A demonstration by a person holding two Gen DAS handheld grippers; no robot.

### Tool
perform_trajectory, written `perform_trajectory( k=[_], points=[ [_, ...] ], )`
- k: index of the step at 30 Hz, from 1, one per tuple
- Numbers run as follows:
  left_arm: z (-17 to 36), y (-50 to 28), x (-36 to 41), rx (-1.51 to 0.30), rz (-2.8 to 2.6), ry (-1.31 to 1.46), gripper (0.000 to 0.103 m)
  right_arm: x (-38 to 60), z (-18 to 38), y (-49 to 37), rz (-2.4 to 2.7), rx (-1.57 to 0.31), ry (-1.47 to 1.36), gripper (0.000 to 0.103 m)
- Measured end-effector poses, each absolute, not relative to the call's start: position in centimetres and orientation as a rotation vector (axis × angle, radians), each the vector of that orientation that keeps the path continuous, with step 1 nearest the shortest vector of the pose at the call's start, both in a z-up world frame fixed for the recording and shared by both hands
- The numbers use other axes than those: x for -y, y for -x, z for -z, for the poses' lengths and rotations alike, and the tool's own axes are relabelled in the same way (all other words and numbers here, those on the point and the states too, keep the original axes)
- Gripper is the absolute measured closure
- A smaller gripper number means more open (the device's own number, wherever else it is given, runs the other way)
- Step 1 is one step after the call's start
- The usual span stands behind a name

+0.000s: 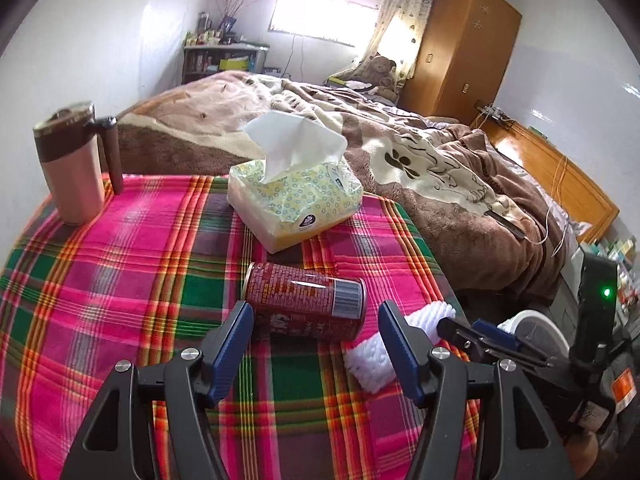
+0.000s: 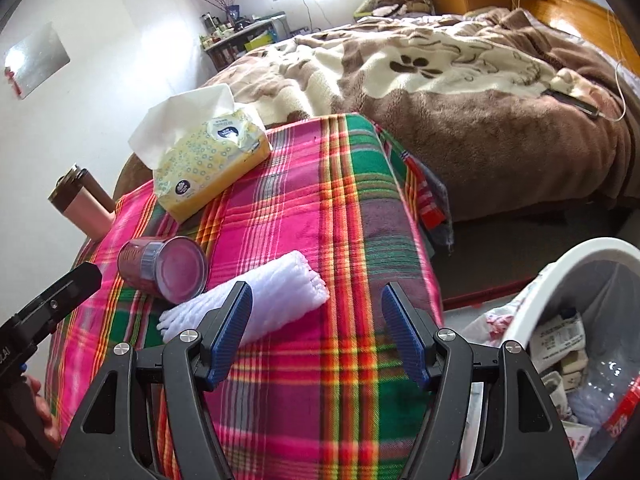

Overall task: Collect trash
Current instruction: 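Move both tools back over the bed toward the red can and foam sleeve, then grasp the white foam net sleeve with the right tool while the left tool grasps the red can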

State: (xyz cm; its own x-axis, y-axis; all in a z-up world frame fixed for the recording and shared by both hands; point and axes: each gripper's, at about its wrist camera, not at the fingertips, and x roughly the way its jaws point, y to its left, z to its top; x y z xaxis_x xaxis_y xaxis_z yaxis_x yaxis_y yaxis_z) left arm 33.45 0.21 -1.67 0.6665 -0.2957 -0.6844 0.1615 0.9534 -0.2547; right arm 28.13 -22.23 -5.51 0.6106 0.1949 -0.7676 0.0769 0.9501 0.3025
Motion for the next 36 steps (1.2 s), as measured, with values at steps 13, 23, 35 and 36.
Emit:
perform_trajectory(
  k=[13,23,35,36],
  points=[
    [3.1,-38.1,-0.5,-0.873,0.249,0.3,0.038,21.9,6.0,-29.9,-0.133,-0.941,-0.364,0.034],
    [5.3,-39.1,-1.2,-0.936,0.226,0.325,0.038,21.7,6.8,-30.4,-0.206,-0.962,-0.472,0.063],
    [4.1,-37.8,0.0,-0.902,0.227,0.253,0.033,23.5,5.5,-28.1,-0.246,-0.933,-0.484,0.087],
    [3.9,-37.7,0.2,-0.905,0.239,0.256,0.032,23.9,5.3,-27.7,-0.234,-0.926,-0.479,0.087]
  ],
)
